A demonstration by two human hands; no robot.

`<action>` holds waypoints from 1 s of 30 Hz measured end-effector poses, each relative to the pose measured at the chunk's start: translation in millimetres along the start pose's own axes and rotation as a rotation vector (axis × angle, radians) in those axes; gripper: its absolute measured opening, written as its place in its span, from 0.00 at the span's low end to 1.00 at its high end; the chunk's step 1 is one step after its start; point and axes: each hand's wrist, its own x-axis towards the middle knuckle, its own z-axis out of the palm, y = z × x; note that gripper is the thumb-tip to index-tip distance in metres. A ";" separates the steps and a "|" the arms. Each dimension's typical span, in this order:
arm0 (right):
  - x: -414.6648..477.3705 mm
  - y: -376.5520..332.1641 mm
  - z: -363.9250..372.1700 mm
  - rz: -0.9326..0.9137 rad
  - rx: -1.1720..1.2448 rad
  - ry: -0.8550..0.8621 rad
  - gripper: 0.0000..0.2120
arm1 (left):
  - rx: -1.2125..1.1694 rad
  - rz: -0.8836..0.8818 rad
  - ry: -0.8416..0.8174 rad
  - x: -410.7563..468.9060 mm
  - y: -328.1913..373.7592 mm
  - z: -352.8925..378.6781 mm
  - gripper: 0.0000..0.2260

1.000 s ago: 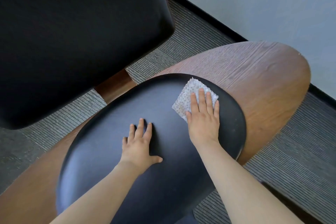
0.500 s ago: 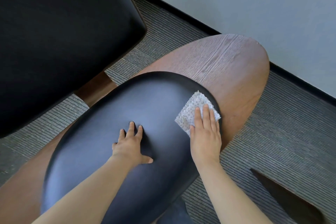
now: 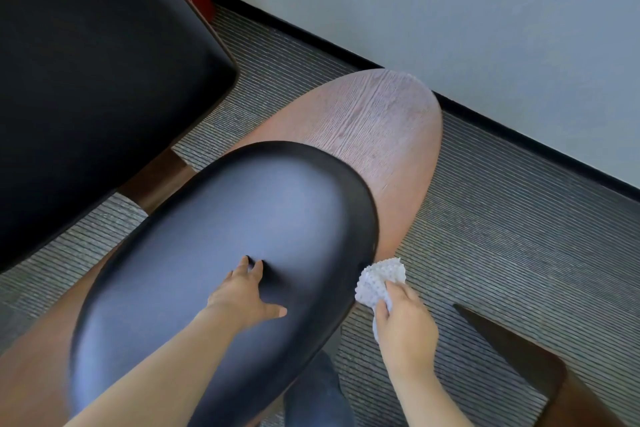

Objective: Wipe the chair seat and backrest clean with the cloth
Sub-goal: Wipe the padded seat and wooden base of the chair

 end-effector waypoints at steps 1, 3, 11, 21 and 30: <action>-2.7 0.9 -0.2 0.002 0.018 0.025 0.15 | 0.000 0.001 0.000 -0.9 1.7 0.4 0.48; -3.5 -4.4 -3.4 0.000 0.059 0.069 0.16 | -0.005 -0.004 -0.001 -3.1 4.5 0.2 0.47; 42.1 -88.4 -24.6 -0.241 0.222 0.171 0.18 | -0.092 -0.017 0.161 6.4 -13.7 -10.4 0.38; 117.8 -187.9 -9.4 -0.695 0.132 0.173 0.15 | -0.140 -0.142 0.257 36.5 -64.1 -23.2 0.48; 180.5 -258.1 11.1 -0.749 -0.130 0.080 0.17 | -0.129 -0.227 0.236 69.9 -71.8 -28.3 0.60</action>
